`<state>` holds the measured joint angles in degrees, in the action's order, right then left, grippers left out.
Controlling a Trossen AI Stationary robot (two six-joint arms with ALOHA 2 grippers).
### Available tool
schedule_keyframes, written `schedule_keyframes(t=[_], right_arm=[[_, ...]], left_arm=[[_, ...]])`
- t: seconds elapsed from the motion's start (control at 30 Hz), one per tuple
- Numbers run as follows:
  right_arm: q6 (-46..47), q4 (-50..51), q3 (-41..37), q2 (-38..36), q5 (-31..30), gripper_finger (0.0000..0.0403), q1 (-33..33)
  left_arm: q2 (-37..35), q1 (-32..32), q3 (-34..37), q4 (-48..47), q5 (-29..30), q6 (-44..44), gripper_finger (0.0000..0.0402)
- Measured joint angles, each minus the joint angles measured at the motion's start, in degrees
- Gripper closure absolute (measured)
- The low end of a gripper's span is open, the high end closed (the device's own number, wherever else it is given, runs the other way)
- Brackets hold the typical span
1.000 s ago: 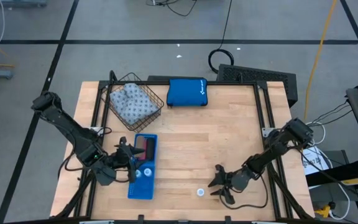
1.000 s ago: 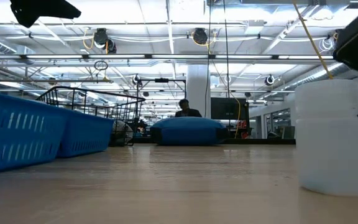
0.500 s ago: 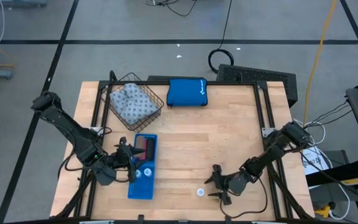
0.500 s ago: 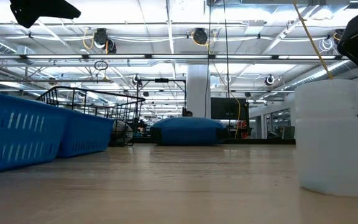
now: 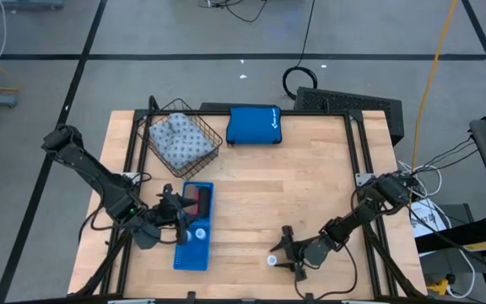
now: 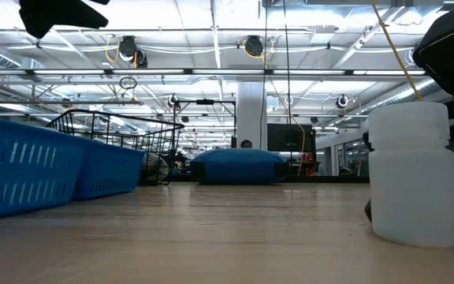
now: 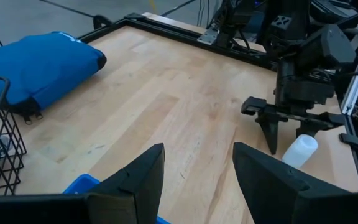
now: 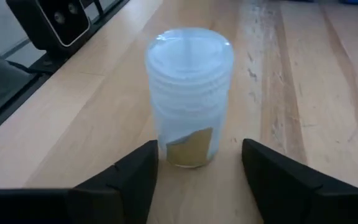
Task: Pick & place medical supplies in basket/bin
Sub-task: Put the white pill bottle into the bottom blue bin
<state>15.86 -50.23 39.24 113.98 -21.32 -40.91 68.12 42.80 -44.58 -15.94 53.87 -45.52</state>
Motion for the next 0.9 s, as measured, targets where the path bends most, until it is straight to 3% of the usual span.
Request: schedule_keyframes(t=[0.3, 0.67, 0.9], right_arm=[[-0.1, -1.6, 0.6, 0.1, 2.2, 0.0223, 0.4], [0.4, -1.3, 0.7, 0.1, 2.2, 0.0174, 1.8], [-0.7, -1.8, 0.7, 0.0, 2.2, 0.0196, 1.9]], left_arm=[[0.0, -1.9, 0.0, 0.1, -2.9, 0.0, 0.0201], [0.0, -2.8, 0.0, 0.1, -3.4, 0.2, 0.0201], [0.0, -2.8, 0.0, 0.2, -3.4, 0.2, 0.0201]])
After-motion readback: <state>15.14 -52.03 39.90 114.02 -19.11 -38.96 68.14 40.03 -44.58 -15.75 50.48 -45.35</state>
